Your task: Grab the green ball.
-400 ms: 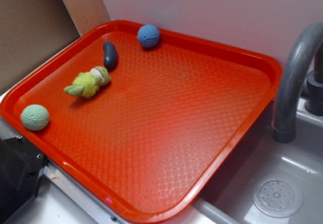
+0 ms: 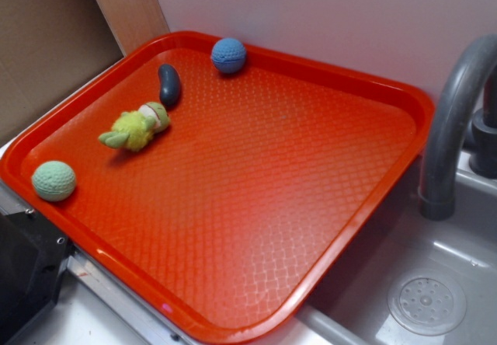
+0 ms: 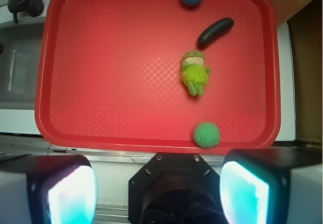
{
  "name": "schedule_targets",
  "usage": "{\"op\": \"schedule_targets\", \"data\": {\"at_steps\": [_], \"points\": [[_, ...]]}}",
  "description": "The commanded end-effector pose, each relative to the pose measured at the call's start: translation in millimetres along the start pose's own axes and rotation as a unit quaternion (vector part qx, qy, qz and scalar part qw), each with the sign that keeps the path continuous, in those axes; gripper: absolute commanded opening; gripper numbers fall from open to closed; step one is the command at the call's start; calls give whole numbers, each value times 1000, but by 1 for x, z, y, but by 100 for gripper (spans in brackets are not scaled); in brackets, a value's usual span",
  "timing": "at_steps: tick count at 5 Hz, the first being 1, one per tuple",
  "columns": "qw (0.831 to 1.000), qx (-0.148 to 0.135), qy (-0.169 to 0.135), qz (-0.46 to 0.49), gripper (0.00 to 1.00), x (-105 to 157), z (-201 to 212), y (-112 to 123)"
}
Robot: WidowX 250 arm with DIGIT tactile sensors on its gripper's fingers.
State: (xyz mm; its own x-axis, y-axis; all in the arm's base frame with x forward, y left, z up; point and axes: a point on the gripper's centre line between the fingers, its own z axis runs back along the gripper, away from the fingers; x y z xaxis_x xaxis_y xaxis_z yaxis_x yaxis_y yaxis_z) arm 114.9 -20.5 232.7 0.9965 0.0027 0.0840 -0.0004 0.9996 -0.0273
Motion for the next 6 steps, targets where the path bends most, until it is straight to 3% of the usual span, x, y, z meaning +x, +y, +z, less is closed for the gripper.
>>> {"op": "schedule_targets", "data": {"at_steps": [1,2,3,4,5,6], "points": [[997,41,44,40,100,10,-98,35],[997,27,59,29,100,-1,-129,52],[997,46,65,12,100,-12,-170,70],[996,67,64,-12,100,-11,-197,74],[994,61,85,-8,0,-17,-233,81],[996,57,64,-28,0,-14,-217,71]]}}
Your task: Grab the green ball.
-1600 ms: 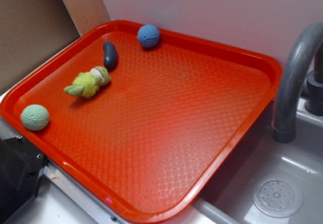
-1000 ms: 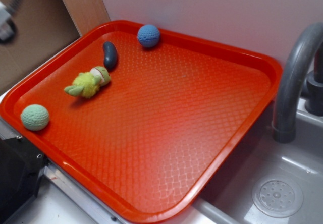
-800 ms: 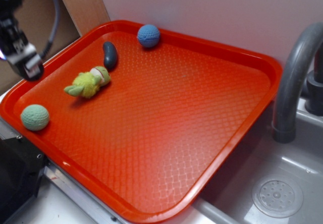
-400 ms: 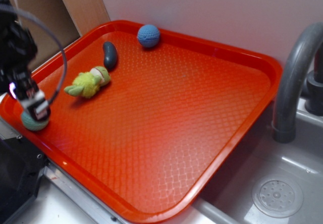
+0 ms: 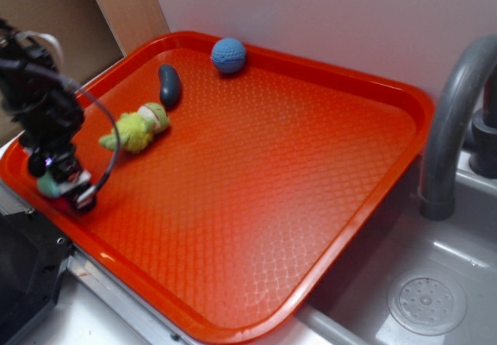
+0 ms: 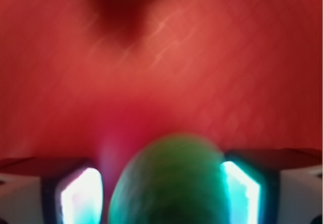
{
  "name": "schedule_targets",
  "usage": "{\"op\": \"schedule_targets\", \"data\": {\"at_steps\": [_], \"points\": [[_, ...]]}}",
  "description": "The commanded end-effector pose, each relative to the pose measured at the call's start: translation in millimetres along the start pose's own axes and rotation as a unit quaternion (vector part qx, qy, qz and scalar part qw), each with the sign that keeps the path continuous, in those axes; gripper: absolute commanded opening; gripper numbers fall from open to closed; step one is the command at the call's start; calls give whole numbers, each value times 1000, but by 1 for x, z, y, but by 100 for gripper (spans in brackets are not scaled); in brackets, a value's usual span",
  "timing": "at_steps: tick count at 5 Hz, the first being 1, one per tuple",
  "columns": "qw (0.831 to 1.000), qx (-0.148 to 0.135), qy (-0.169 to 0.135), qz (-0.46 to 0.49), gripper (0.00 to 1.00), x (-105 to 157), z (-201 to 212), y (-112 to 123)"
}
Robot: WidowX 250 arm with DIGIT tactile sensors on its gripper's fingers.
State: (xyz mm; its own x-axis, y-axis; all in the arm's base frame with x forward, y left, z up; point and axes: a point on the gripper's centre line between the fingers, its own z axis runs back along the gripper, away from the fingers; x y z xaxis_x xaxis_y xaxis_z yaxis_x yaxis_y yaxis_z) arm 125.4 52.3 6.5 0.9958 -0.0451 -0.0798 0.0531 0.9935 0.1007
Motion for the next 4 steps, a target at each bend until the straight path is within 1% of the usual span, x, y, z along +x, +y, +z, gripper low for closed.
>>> {"op": "schedule_targets", "data": {"at_steps": [1,2,3,4], "points": [[998,1,-58,6,0,2,58,-5],[994,-33,-100,31,0,29,112,-8],[992,-61,-106,39,0,53,166,-16],[991,-40,-123,38,0,70,220,-34]]}}
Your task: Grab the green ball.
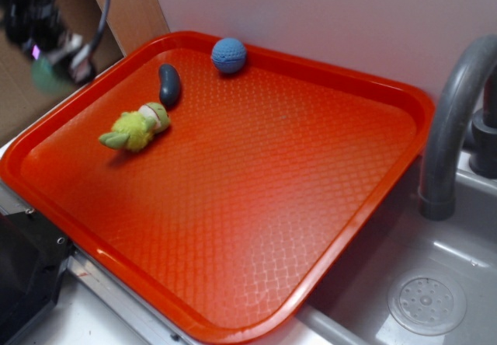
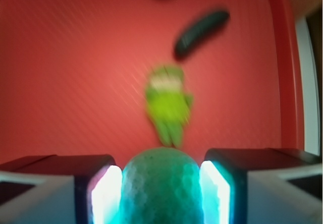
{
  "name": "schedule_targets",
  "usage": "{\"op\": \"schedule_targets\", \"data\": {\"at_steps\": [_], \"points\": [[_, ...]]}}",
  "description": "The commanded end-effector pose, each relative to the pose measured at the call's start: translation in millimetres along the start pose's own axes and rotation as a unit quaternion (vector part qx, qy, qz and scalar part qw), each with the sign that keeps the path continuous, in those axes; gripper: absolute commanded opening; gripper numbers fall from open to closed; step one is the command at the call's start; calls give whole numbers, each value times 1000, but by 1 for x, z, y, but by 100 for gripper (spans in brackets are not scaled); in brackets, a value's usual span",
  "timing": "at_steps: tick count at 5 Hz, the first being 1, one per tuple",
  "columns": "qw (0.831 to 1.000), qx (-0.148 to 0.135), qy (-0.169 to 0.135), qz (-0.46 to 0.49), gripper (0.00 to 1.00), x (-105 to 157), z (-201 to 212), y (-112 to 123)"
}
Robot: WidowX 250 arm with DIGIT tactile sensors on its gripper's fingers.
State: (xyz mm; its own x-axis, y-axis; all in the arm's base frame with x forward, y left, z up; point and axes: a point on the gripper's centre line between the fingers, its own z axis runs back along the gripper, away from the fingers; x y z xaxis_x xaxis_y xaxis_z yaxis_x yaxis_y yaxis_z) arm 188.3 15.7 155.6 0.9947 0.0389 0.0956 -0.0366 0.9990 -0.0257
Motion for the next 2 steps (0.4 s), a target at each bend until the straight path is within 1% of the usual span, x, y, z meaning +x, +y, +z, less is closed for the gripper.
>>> {"op": "schedule_targets", "data": {"at_steps": [1,2], "points": [[998,28,-44,-20,0,38,94,-43],[998,49,-39,-19,0,38,85,-39]]}}
